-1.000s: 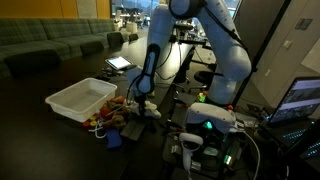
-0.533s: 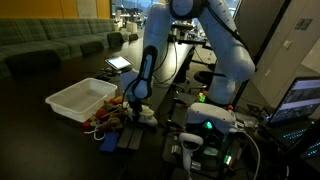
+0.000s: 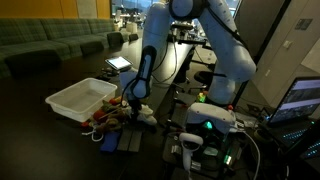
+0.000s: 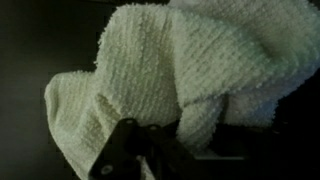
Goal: Wipe the counter with the cloth
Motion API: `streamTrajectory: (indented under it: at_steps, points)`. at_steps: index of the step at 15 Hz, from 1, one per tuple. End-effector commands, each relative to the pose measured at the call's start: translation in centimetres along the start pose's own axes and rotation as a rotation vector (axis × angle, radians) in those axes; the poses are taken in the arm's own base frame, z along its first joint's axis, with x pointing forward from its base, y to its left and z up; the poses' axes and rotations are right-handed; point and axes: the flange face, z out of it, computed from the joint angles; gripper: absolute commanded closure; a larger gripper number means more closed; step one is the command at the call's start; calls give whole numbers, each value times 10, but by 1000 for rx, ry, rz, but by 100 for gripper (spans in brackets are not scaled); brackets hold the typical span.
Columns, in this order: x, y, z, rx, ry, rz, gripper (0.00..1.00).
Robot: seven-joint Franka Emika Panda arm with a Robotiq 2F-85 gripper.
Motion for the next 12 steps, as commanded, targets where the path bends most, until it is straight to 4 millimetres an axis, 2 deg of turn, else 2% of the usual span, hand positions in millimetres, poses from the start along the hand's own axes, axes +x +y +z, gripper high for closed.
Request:
streamTrajectory:
  at_steps: [1,3,6,9,12]
  points:
    - [-5,47,1,-26,-18,55,98]
    - [-14,67,5,-33,-50,73,98]
    - [-32,82,13,-24,-110,60,99]
    - [-52,80,18,-4,-161,30,99]
    - [-74,69,17,17,-203,0,99]
